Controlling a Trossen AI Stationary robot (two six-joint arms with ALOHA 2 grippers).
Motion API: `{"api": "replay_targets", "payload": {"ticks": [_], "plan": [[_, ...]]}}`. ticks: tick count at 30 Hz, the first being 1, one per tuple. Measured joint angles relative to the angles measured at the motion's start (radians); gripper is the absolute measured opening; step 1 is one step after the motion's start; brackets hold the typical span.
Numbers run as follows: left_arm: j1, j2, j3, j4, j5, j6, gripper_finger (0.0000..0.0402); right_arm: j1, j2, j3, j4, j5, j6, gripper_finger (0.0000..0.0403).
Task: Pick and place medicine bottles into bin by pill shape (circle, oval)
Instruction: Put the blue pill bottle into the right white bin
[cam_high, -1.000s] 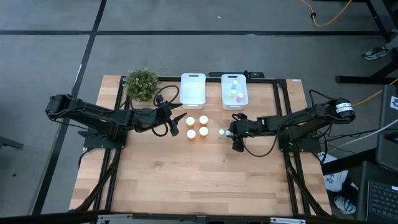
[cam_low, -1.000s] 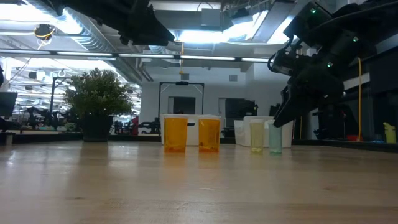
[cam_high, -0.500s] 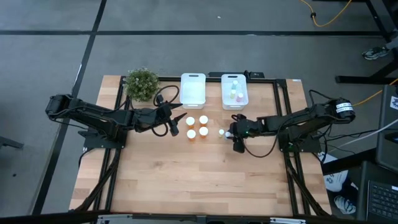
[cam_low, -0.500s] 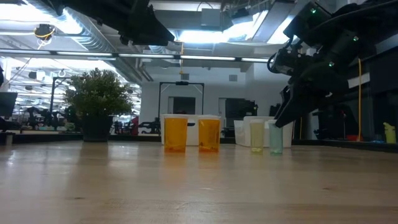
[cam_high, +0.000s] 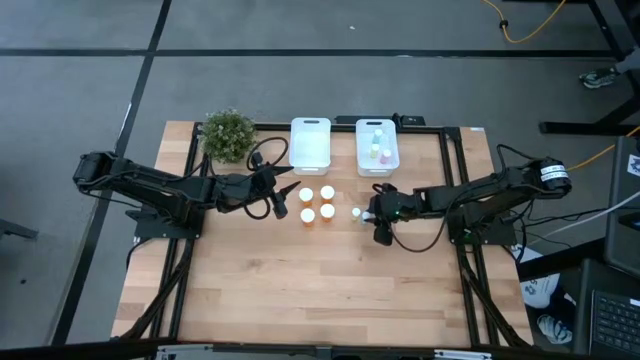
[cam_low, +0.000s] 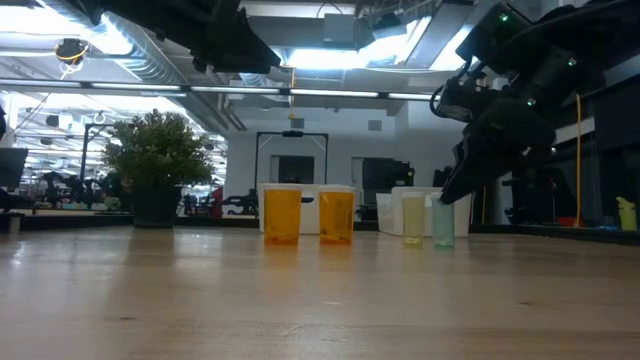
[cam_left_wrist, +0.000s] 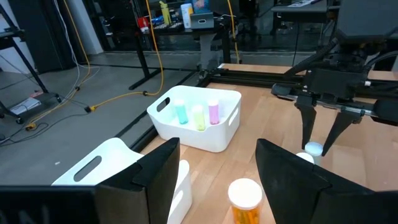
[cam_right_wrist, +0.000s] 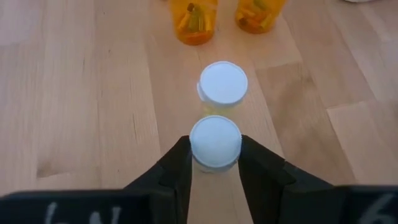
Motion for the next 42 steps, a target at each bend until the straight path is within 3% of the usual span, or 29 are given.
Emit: {"api": "replay_targets", "payload": {"ticks": [7,14,17,24,30,37,42], "plan": [[0.0,0.0,0.0,0.0,0.0,0.0,0.0204,0.001,-0.05,0.074,-0.147,0.042,0.04,0.0111],[0.0,0.0,0.0,0.0,0.0,0.0,0.0204,-0.025,-0.114,0.248,-0.321,0.387,-0.065,0.0114],[0.0,0.0,0.0,0.0,0.0,0.0,0.0204,-0.09,-0.112,0.318,-0.302,0.46,-0.17,0.0115],[0.0,0.0,0.0,-0.001,0.0,0.0,0.0204,-0.363,-0.078,0.372,-0.151,0.294,-0.308,0.0112],[0.001,0.0,0.0,-0.001,0.0,0.011,0.0204,-0.593,0.034,0.365,-0.089,0.06,-0.31,0.0111],[0.001,0.0,0.0,-0.001,0.0,0.024,0.0204,-0.715,0.22,0.365,0.016,-0.082,-0.31,0.0113],[0.001,0.0,0.0,-0.001,0.0,0.033,0.0204,-0.744,0.331,0.365,0.093,-0.108,-0.31,0.0113]]}}
